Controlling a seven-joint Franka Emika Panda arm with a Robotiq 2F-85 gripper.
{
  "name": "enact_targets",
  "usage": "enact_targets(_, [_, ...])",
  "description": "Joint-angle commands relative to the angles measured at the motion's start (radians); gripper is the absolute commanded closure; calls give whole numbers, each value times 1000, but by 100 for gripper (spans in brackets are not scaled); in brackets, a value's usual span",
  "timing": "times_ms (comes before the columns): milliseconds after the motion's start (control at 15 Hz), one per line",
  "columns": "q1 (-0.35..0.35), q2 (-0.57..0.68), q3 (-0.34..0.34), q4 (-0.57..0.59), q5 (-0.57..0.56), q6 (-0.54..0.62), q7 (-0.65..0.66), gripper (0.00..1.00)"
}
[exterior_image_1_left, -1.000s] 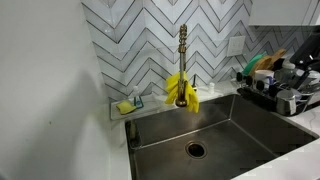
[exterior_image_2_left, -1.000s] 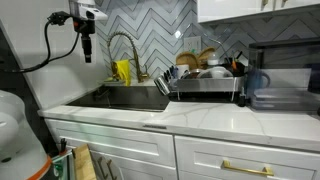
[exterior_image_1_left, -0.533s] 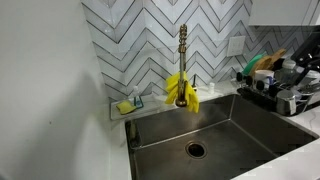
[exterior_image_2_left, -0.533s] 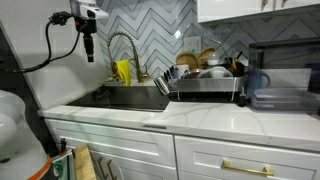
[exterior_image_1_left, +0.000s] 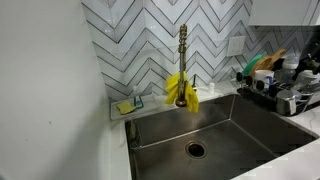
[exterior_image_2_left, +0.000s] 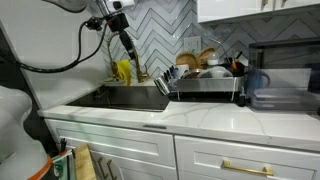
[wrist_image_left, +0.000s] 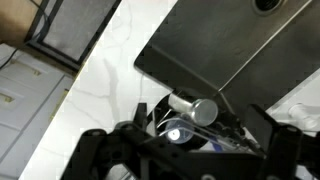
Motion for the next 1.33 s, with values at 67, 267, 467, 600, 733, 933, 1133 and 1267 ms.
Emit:
enact_targets(67, [-83, 135, 51, 12, -197, 133, 134, 0])
enact_targets(267, [-33, 119, 3, 5, -158, 110, 94, 0])
enact_targets(467, [-29, 110, 2, 11, -156, 110, 93, 0])
enact_targets(600, [-23, 111, -8, 1, -139, 111, 89, 0])
enact_targets(733, [-22, 134, -13, -20, -137, 149, 88, 0])
enact_targets(933, [-19, 177, -10, -38, -141, 221, 103, 0])
enact_targets(1133, [-18, 229, 0, -51, -152, 317, 116, 0])
enact_targets(1267, [-4, 269, -1, -54, -132, 365, 121, 0])
